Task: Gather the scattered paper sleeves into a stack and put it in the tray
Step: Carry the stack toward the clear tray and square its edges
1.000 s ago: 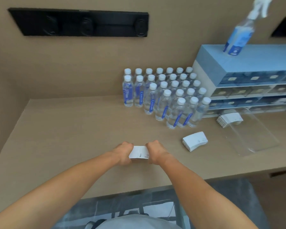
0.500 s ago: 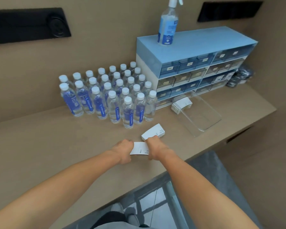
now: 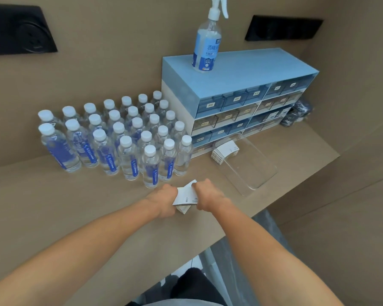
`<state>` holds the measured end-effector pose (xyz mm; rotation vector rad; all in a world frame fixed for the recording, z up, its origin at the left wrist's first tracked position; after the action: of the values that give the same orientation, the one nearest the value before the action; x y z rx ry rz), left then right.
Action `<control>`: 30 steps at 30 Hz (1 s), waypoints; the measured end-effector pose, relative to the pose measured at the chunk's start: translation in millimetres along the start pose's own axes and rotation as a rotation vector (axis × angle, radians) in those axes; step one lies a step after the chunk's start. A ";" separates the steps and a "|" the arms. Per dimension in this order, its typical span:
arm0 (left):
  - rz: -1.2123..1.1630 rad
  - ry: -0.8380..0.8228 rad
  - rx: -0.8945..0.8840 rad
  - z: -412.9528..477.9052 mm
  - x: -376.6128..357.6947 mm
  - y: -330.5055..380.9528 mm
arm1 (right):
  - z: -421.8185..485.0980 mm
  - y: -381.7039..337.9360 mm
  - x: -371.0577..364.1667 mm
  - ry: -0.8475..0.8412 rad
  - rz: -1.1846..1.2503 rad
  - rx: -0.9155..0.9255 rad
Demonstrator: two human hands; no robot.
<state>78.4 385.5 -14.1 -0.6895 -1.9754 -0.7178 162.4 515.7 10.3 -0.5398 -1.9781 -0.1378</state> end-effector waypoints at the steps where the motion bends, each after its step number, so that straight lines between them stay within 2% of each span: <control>1: 0.003 0.010 0.012 5.5 1.1 2.0 | 6.4 3.3 3.2 -0.004 -0.006 0.018; 6: 0.004 0.035 0.109 28.1 4.9 12.2 | 40.5 25.9 12.5 -0.017 -0.037 0.137; 13: -0.104 0.038 0.312 44.2 -10.6 40.0 | 79.9 61.1 14.6 -0.125 -0.101 0.351; 20: -0.236 0.044 0.516 36.2 -32.7 53.5 | 88.7 61.3 12.5 -0.158 -0.158 0.550; 30: -0.339 0.100 0.642 40.2 -39.8 56.2 | 106.9 53.0 20.3 -0.165 -0.248 0.675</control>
<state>113.4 444.9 -54.3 0.0656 -2.0838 -0.2626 89.5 604.3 -28.2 0.1366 -2.0868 0.4231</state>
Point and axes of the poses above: each hand's wrist, its own z-axis towards the middle knuckle, its own x-axis out of the back of the hand, y = z × x, the point moved 2 cm from there along z, towards the middle knuckle, and after that the axes turned 4 degrees about x, right-handed, at the moved point
